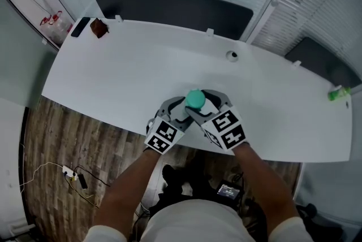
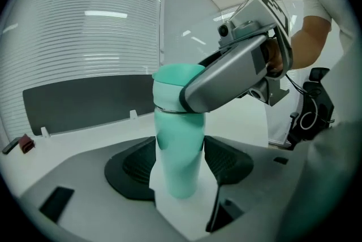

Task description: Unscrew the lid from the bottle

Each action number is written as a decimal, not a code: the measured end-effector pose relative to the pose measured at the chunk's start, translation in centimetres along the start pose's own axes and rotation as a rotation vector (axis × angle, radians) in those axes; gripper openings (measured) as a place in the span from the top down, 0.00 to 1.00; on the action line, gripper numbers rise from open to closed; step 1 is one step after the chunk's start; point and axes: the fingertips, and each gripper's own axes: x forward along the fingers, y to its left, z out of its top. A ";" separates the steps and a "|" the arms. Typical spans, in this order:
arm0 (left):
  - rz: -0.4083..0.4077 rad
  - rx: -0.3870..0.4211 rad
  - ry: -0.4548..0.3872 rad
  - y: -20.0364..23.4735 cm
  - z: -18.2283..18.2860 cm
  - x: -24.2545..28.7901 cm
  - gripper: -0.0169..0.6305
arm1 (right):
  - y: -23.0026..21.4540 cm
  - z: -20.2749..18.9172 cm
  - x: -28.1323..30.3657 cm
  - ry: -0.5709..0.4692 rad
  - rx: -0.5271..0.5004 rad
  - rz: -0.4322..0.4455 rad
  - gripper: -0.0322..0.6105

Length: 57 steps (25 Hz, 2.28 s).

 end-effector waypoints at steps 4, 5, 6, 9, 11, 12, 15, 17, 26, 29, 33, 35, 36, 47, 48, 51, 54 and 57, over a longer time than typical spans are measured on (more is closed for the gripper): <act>0.069 -0.045 0.006 0.1 -0.1 0.3 0.55 | -0.1 0.0 0.1 -0.012 0.027 -0.050 0.48; 0.084 -0.053 0.009 0.1 -0.1 0.3 0.55 | -0.1 0.0 0.1 -0.014 0.034 -0.066 0.48; 0.097 -0.060 0.011 0.1 -0.1 0.3 0.55 | -0.1 0.0 0.1 -0.016 0.038 -0.081 0.48; 0.124 -0.078 0.009 0.2 -0.1 0.5 0.55 | -0.1 -0.1 0.2 -0.020 0.044 -0.107 0.48; 0.120 -0.076 0.004 0.2 -0.1 0.4 0.55 | -0.1 -0.1 0.2 -0.020 0.047 -0.106 0.48; 0.110 -0.072 0.003 0.2 -0.2 0.4 0.55 | -0.1 0.0 0.2 -0.019 0.045 -0.102 0.48; 0.065 -0.053 0.006 0.1 -0.2 0.4 0.55 | -0.1 -0.1 0.2 -0.011 0.040 -0.088 0.48; 0.039 -0.045 0.011 0.1 -0.1 0.4 0.55 | -0.1 0.0 0.2 -0.008 0.035 -0.079 0.48; -0.018 -0.028 0.010 0.1 -0.1 0.4 0.55 | 0.1 0.0 0.1 0.014 -0.036 0.001 0.48; -0.033 -0.023 0.011 0.1 -0.2 0.5 0.55 | 0.0 -0.2 0.1 0.017 -0.053 0.029 0.48; -0.045 -0.020 0.013 0.0 -0.2 0.5 0.55 | 0.1 -0.2 0.1 0.025 -0.054 0.045 0.48; -0.046 -0.022 0.013 0.0 -0.2 0.5 0.55 | 0.0 -0.2 0.1 0.021 -0.044 0.043 0.48; -0.046 -0.022 0.013 0.0 -0.2 0.5 0.55 | 0.0 -0.2 0.1 0.019 -0.041 0.041 0.48; -0.040 -0.033 0.018 0.0 -0.2 0.5 0.55 | 0.0 0.1 0.1 0.002 -0.050 0.021 0.48; -0.040 -0.034 0.018 0.1 -0.2 0.5 0.55 | 0.0 0.1 0.1 0.001 -0.052 0.019 0.48; -0.039 -0.035 0.017 0.1 -0.2 0.5 0.55 | 0.0 -0.1 0.0 0.012 -0.048 0.018 0.48; -0.039 -0.035 0.017 0.1 -0.2 0.5 0.55 | 0.0 0.0 0.1 0.005 -0.049 0.015 0.48; -0.040 -0.037 0.020 0.1 -0.3 0.5 0.55 | 0.0 0.0 0.1 0.007 -0.053 0.010 0.48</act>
